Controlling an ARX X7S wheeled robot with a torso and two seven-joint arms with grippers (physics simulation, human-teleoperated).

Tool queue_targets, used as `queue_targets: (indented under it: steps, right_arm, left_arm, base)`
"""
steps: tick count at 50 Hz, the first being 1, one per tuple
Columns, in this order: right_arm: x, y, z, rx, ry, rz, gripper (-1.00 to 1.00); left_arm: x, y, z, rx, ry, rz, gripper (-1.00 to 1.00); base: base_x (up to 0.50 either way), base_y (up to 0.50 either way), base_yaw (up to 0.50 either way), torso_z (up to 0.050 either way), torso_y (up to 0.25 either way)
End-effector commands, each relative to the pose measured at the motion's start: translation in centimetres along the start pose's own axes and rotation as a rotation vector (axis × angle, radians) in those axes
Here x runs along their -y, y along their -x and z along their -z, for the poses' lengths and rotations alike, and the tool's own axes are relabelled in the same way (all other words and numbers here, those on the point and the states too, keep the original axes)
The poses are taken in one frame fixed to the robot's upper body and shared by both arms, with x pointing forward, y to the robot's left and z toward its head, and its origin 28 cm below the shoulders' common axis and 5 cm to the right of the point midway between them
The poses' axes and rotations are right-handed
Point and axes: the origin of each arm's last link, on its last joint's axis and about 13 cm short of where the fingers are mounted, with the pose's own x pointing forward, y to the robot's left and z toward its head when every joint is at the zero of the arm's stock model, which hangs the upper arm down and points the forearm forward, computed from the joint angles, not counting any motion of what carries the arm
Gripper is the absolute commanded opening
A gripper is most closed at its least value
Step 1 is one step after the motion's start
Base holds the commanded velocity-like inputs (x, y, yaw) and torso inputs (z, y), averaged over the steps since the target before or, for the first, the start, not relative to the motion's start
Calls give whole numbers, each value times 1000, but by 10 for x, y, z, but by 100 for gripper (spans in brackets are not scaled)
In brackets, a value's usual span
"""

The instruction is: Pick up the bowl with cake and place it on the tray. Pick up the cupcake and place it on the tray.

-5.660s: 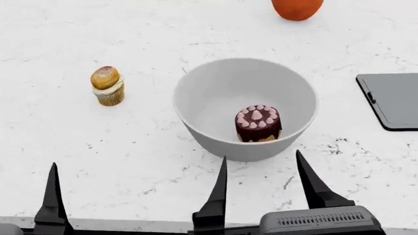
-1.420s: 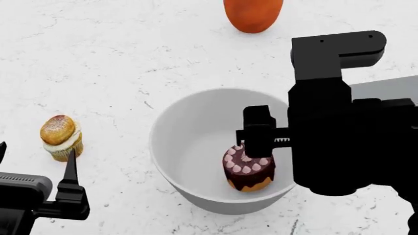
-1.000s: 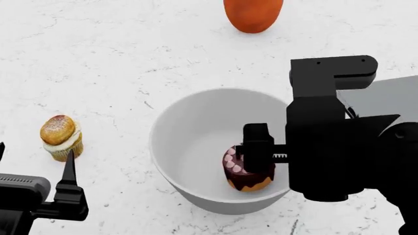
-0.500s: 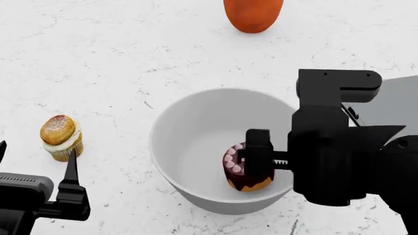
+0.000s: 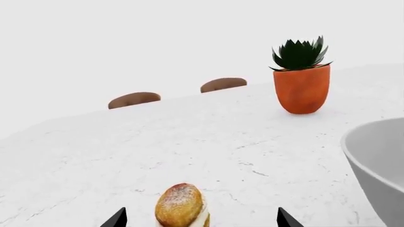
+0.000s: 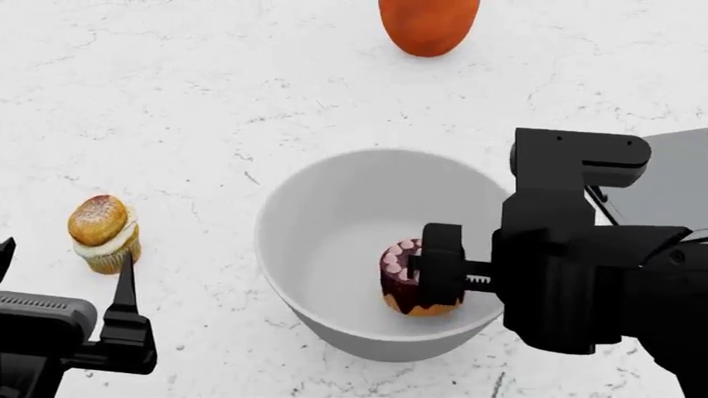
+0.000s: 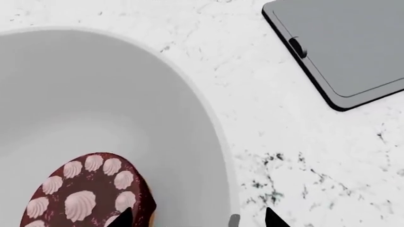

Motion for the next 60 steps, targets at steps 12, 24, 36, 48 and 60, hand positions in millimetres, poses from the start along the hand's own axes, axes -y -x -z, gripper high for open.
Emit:
queue_targets:
  steps: [12, 24, 36, 48, 60]
  right_arm:
    - [-1, -13, 18, -57, 47, -16, -100]
    - [2, -4, 12, 8, 27, 7, -100]
    - [10, 12, -1, 137, -97, 23, -100]
    - [23, 49, -15, 310, -355, 18, -100]
    - [28, 46, -30, 359, -485, -48, -100]
  left_arm:
    - [1, 0, 0, -2, -4, 2, 100]
    - [2, 0, 2, -7, -9, 4, 100]
    - [3, -1, 2, -6, -13, 6, 100]
    - [6, -11, 2, -20, -35, 13, 100]
    - [9, -24, 0, -29, -50, 12, 100]
  base:
    - [1, 0, 0, 0, 0]
    - [0, 0, 1, 0, 0]
    - [0, 0, 0, 0, 0]
    - [0, 0, 0, 0, 0]
    - [0, 0, 0, 0, 0]
